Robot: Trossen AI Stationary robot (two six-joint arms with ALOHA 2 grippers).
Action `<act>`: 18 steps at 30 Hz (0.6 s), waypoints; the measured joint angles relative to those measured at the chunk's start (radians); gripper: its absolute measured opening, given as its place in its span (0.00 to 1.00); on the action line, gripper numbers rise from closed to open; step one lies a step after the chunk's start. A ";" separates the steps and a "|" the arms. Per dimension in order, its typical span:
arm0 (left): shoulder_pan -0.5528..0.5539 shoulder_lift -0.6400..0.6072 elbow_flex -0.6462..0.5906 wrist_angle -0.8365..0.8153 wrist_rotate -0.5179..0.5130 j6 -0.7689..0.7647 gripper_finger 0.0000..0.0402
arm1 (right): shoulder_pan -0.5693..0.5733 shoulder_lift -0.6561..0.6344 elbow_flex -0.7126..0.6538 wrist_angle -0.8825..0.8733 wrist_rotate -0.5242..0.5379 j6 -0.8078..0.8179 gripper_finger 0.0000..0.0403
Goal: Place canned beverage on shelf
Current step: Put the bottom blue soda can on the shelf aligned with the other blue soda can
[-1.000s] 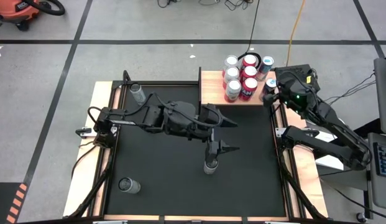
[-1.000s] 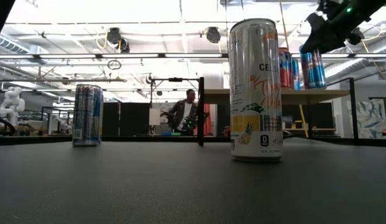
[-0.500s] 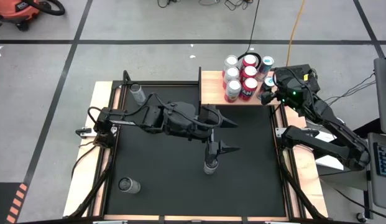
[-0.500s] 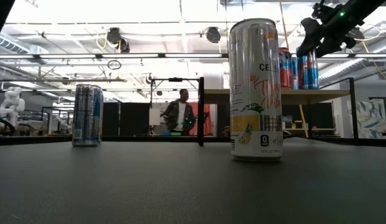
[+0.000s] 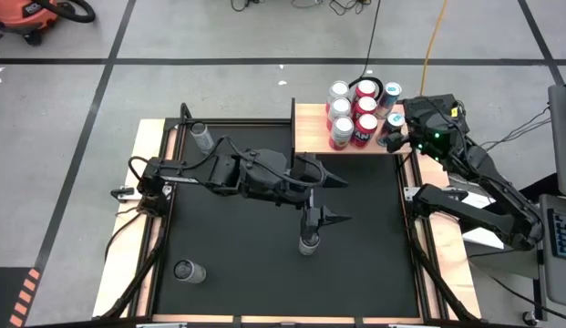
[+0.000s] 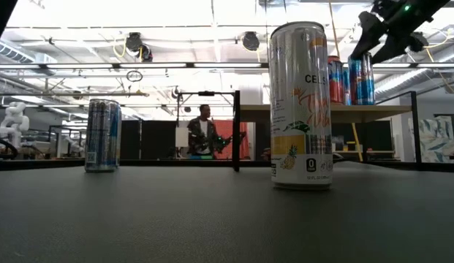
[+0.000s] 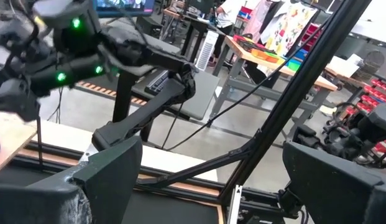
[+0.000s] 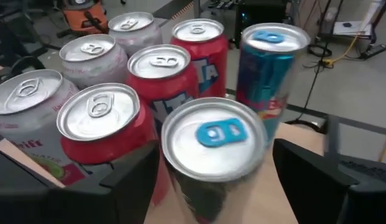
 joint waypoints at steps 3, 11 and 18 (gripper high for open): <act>0.000 0.000 0.000 -0.001 0.000 -0.005 0.97 | 0.000 0.004 0.073 -0.109 0.025 0.045 0.73; 0.005 0.000 0.000 -0.001 0.000 -0.005 0.97 | 0.000 0.126 0.371 -0.383 0.046 0.175 0.73; 0.024 0.000 0.000 0.000 0.021 -0.005 0.97 | 0.000 0.329 0.617 -0.572 -0.079 0.248 0.73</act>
